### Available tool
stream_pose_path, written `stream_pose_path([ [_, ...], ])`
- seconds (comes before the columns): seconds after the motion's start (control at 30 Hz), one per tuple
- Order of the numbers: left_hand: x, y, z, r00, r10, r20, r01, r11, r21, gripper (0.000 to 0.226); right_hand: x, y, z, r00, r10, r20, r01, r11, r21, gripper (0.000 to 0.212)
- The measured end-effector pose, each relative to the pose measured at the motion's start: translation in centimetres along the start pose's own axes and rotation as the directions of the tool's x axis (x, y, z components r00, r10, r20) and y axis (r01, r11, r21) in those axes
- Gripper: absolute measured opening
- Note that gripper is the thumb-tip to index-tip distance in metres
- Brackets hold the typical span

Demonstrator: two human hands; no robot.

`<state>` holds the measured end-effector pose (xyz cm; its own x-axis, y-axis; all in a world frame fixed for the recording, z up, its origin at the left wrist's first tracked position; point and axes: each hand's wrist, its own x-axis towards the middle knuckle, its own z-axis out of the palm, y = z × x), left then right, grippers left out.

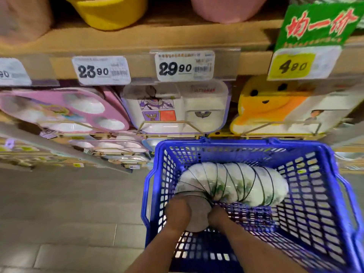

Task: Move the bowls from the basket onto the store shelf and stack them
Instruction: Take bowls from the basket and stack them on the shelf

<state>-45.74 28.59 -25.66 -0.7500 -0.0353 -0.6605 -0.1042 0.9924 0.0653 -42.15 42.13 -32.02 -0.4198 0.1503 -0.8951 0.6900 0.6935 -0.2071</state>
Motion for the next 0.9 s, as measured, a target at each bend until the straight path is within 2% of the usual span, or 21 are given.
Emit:
stream_pose_path([
  [0.07, -0.7, 0.0, 0.4, 0.998, -0.033, 0.048, 0.035, 0.998, -0.054, 0.034, -0.9, -0.5, -0.7, 0.999, -0.001, 0.034, 0.003, 0.998, -0.062, 0.037],
  [0.33, -3.4, -0.3, -1.4, 0.999, -0.043, -0.019, 0.039, 0.984, -0.175, 0.040, -5.5, -1.8, -6.5, 0.979, -0.069, 0.193, 0.110, 0.972, -0.207, 0.039],
  [0.43, -4.0, -1.2, -3.0, 0.999, 0.011, -0.032, -0.022, 0.924, -0.381, 0.039, -8.2, -2.4, -9.2, 0.974, -0.099, 0.204, 0.152, 0.953, -0.263, 0.041],
  [0.5, -4.7, -1.6, -4.3, 0.999, 0.004, -0.039, -0.028, 0.771, -0.636, 0.035, -10.1, -2.7, -10.9, 0.962, -0.103, 0.254, 0.166, 0.956, -0.240, 0.039],
  [0.53, -5.2, -1.7, -5.1, 1.000, 0.011, -0.021, -0.023, 0.683, -0.730, 0.034, -10.8, -2.7, -11.7, 0.933, -0.097, 0.347, 0.179, 0.961, -0.212, 0.038],
  [0.6, -6.1, -1.4, -6.5, 0.998, 0.062, 0.020, -0.018, 0.549, -0.836, 0.037, -12.4, -3.0, -13.1, 0.867, -0.070, 0.494, 0.127, 0.988, -0.083, 0.041],
  [0.67, -7.1, -0.7, -8.3, 0.996, 0.089, 0.019, -0.018, 0.398, -0.917, 0.040, -13.7, -3.5, -14.8, 0.823, -0.059, 0.566, 0.071, 0.998, 0.002, 0.043],
  [0.73, -8.2, 0.1, -10.3, 0.994, 0.108, -0.001, -0.021, 0.183, -0.983, 0.042, -15.3, -4.0, -16.4, 0.832, -0.126, 0.540, 0.134, 0.991, 0.025, 0.048],
  [0.77, -8.6, 0.5, -11.2, 0.994, 0.110, -0.025, -0.036, 0.098, -0.995, 0.049, -16.1, -4.1, -17.0, 0.844, -0.157, 0.512, 0.158, 0.987, 0.042, 0.049],
  [0.83, -9.5, 1.5, -13.0, 0.994, 0.079, -0.076, -0.076, 0.002, -0.997, 0.054, -17.7, -4.5, -18.2, 0.883, -0.268, 0.385, 0.236, 0.963, 0.130, 0.038],
  [0.9, -10.0, 2.3, -14.6, 0.995, 0.049, -0.090, -0.086, -0.086, -0.993, 0.043, -19.4, -4.9, -18.9, 0.903, -0.386, 0.186, 0.341, 0.910, 0.235, 0.022],
])
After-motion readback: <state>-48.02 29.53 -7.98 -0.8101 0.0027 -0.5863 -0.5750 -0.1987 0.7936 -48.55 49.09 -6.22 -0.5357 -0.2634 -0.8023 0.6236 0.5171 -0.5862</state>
